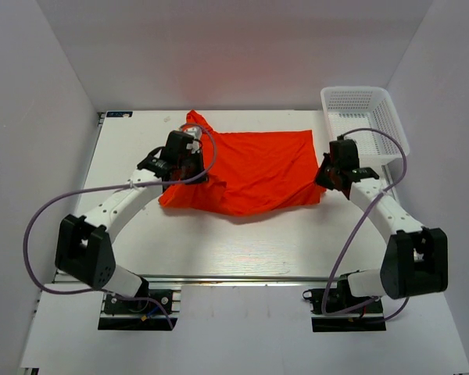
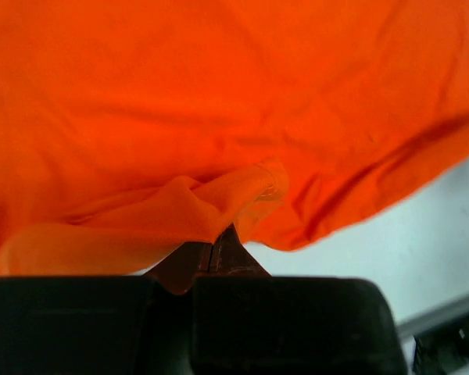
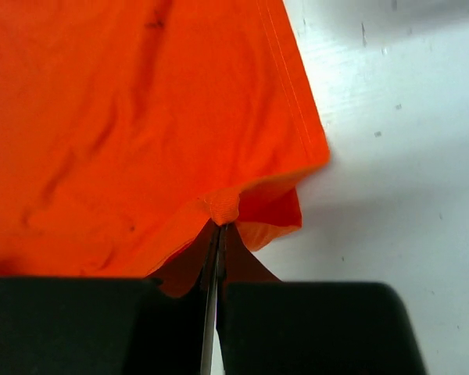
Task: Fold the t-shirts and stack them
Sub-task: Grap the side of the flattened tshirt closest away from the robot with both arms, then fold the flattened tshirt in 1/3 of the way
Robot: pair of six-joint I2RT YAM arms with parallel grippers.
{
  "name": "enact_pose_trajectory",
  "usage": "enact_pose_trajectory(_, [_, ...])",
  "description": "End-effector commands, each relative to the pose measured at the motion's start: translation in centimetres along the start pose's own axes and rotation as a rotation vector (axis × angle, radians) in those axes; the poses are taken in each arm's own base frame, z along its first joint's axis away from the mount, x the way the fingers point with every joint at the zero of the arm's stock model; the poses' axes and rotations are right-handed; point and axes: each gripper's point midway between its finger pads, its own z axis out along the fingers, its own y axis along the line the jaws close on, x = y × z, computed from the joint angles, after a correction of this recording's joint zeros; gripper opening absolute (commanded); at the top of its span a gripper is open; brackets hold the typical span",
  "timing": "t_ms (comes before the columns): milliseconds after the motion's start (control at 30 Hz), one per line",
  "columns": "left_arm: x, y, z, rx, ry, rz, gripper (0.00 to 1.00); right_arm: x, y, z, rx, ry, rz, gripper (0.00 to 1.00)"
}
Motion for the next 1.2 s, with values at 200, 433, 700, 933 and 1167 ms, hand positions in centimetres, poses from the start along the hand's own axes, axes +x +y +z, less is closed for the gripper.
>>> enact_pose_trajectory(200, [-8.3,4.0,1.5,-0.178,-0.152,0.047,0.0,-3.9,0.5,2.3,0.081,0.008,-0.014,0.0])
enact_pose_trajectory(433, [-11.2,6.2,4.6,-0.165,-0.167,0.097,0.0,-5.5,0.2,4.4,0.129,0.022,-0.022,0.0])
enact_pose_trajectory(700, [-12.7,6.0,7.8,-0.014,-0.19,0.3,0.0,-7.1,0.2,7.3,0.146,0.048,-0.054,0.0])
enact_pose_trajectory(933, [-12.9,8.4,13.2,0.008,-0.088,0.306,0.0,-8.0,-0.1,9.7,0.175,0.057,-0.065,0.0])
enact_pose_trajectory(1167, [-13.7,12.5,13.7,-0.085,-0.033,0.172,0.9,-9.3,1.0,10.8,0.143,0.071,-0.106,0.54])
